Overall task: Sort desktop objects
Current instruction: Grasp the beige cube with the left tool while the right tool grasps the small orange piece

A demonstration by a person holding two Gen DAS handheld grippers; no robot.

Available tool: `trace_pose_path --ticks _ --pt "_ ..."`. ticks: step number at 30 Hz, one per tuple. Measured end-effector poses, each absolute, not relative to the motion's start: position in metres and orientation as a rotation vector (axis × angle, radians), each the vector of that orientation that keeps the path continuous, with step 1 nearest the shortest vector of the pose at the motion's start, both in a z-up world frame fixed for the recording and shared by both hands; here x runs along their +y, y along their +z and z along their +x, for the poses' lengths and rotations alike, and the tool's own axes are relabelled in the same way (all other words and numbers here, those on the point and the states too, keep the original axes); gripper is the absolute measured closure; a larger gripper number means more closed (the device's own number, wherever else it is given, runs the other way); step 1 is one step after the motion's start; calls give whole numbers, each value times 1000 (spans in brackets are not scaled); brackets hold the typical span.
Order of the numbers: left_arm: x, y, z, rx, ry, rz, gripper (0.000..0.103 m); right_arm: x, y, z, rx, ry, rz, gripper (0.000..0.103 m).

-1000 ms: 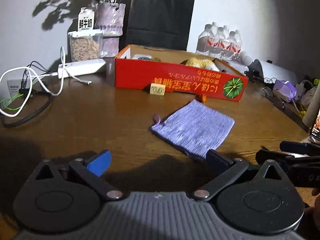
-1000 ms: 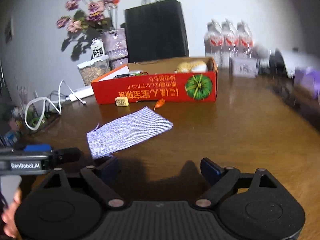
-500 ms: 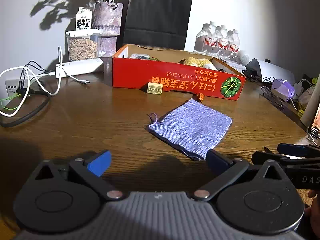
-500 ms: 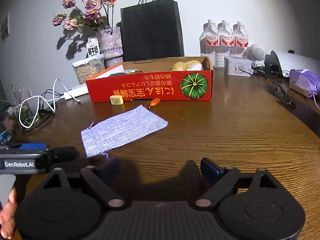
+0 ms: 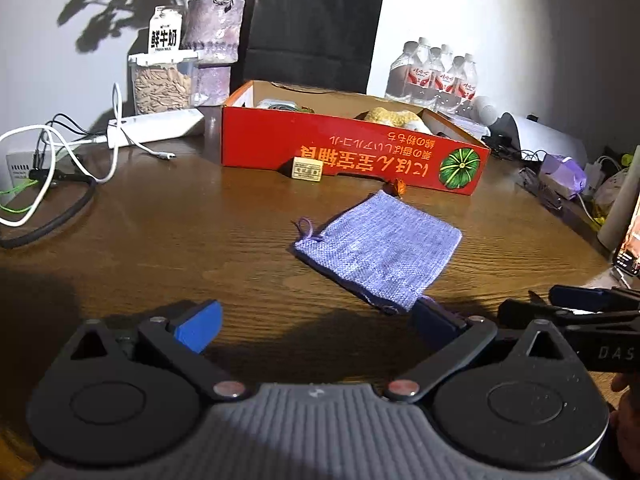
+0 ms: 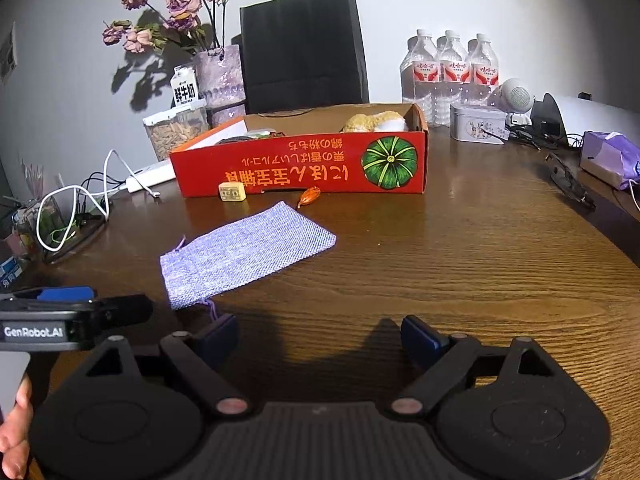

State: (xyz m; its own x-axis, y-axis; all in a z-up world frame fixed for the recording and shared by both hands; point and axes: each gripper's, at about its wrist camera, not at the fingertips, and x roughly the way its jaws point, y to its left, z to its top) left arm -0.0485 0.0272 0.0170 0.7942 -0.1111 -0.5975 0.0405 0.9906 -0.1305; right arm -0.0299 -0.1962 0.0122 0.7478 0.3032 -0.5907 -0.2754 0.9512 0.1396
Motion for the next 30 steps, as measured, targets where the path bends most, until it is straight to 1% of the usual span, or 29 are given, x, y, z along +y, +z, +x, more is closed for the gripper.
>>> trace_pose_path --ticks 2,4,11,12,13,14,17,18,20,22,24,27,28,29,30 --pt "27 16 -44 676 -66 -113 0 -196 14 -27 660 320 38 15" --pt "27 18 -43 667 -76 -110 0 -197 18 -22 660 332 33 15" --pt "32 47 -9 522 -99 -1 0 -184 38 27 621 395 -21 18" --pt "33 50 0 500 -105 15 0 -180 39 40 620 399 -34 20" --pt "34 53 12 488 -110 29 0 -176 39 50 624 401 -39 25" --pt "36 54 27 489 -118 38 1 -172 40 64 631 401 -39 27" --pt "36 50 75 556 -180 35 17 -162 39 95 641 389 -10 32" --pt "36 46 87 572 -200 33 24 -159 38 105 650 393 4 37" --pt "35 35 112 591 -212 47 29 -153 33 122 669 402 31 46" --pt "33 26 128 620 -166 69 33 -144 27 136 695 385 23 60" --pt "32 22 137 633 -166 61 35 -138 22 143 697 359 -2 65" --pt "33 19 141 631 -181 44 35 -133 15 145 692 348 -29 70" --pt "33 17 142 627 -176 48 36 -132 13 145 695 357 -28 74" --pt "33 16 143 629 -175 52 42 -132 11 146 699 365 -26 76" --pt "33 13 145 639 -176 52 50 -131 10 145 693 364 -30 80"
